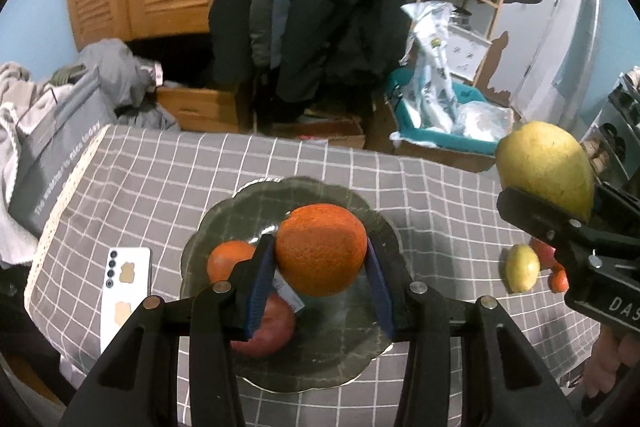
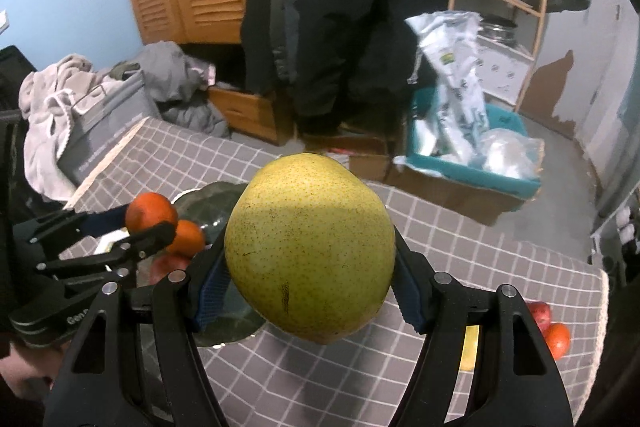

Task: Organize fruits
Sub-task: 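Carry the orange with the left gripper while the right gripper carries the pear to the green bowl, then release the orange into the bowl with the left gripper while the right gripper lowers the pear in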

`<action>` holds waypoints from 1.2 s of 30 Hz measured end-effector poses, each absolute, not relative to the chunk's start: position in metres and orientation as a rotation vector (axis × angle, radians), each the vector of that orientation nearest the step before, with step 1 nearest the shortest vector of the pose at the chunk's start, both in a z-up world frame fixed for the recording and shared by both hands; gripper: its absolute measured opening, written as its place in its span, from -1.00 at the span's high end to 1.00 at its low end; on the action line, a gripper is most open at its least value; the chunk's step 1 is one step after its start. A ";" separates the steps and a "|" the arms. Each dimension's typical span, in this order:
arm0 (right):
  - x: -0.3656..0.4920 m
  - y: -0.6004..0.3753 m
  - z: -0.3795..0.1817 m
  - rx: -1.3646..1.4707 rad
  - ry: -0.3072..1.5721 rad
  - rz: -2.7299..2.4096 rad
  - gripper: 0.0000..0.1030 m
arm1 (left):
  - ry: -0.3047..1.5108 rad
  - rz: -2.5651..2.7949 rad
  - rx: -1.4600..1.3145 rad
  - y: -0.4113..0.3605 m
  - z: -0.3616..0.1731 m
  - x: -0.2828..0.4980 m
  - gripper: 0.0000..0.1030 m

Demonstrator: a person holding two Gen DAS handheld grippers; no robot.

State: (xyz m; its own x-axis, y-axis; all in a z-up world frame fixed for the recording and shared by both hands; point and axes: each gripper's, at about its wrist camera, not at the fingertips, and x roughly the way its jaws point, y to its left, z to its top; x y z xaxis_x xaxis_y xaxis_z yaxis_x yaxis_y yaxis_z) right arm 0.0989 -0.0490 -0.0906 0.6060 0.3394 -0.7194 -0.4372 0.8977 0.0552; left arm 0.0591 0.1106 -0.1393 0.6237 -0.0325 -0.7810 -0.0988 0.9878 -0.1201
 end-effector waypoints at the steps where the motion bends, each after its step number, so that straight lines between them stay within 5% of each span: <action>1: 0.100 -0.047 -0.092 -0.131 0.806 0.454 -0.38 | 0.904 0.042 -0.157 0.113 -0.142 0.060 0.12; 36: 0.143 0.004 -0.196 -0.153 1.062 0.512 -0.38 | 1.104 0.123 -0.207 0.138 -0.229 0.080 0.09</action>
State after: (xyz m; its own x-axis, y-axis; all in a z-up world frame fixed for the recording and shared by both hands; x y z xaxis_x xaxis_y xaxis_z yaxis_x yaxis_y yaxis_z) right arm 0.1426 0.0040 -0.1957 0.3832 0.3277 -0.8636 -0.4721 0.8731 0.1218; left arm 0.0796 0.1380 -0.2293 0.4456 -0.0039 -0.8952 -0.2012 0.9740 -0.1044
